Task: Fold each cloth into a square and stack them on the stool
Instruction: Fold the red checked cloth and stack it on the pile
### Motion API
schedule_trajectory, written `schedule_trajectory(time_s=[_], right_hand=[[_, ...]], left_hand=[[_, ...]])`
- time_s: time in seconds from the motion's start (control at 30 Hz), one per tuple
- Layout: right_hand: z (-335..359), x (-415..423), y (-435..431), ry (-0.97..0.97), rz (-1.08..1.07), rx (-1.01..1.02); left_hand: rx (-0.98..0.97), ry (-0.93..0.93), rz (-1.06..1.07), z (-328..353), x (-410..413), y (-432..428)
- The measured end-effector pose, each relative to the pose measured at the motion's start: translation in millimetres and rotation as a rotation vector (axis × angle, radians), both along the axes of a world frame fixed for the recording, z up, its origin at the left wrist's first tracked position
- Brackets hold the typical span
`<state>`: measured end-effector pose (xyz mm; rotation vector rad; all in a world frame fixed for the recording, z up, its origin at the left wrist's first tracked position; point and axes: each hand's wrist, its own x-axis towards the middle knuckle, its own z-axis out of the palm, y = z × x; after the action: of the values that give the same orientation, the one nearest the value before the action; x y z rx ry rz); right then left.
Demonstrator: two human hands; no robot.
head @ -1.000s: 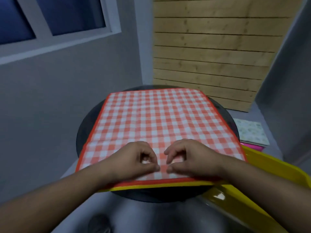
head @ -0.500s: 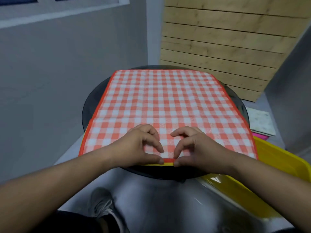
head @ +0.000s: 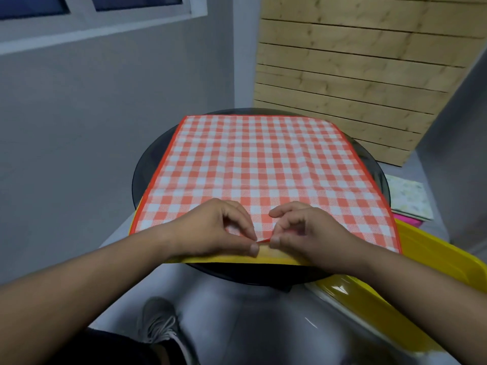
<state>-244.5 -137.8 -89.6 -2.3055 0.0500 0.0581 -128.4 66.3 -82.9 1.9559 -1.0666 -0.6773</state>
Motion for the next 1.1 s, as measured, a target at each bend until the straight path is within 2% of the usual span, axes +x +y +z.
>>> schedule_trajectory(time_s=[0.2,0.43,0.53,0.7,0.87,1.0,1.1], right_hand=[[18.4,6.5,-0.5,-0.068,-0.081,0.083],[49.3,10.6,-13.9,-0.177,-0.092,0.033],[64.8,13.0,-27.0,-0.201,-0.099,-0.009],[90.9,30.9,-41.2,-0.292,-0.141,-0.212],[98.8,62.3,-55.4,-0.359,-0.235,-0.407],[93.6,94.0,-72.6,-0.483,-0.331,-0.747],[86.1,120.1,-87.6,-0.479,-0.410,-0.874]], left_hand=[[-0.014,0.006,0.007,23.5,10.4,-6.6],[0.013,-0.048,0.005,58.9,28.1,-14.7],[-0.001,-0.124,0.038,77.3,38.3,-20.4],[-0.034,-0.292,0.114,102.7,56.3,-36.3],[0.023,-0.448,0.176,117.8,83.3,-51.0],[0.071,-0.596,0.243,117.1,112.1,-68.4],[0.108,-0.670,0.303,105.0,133.6,-88.7]])
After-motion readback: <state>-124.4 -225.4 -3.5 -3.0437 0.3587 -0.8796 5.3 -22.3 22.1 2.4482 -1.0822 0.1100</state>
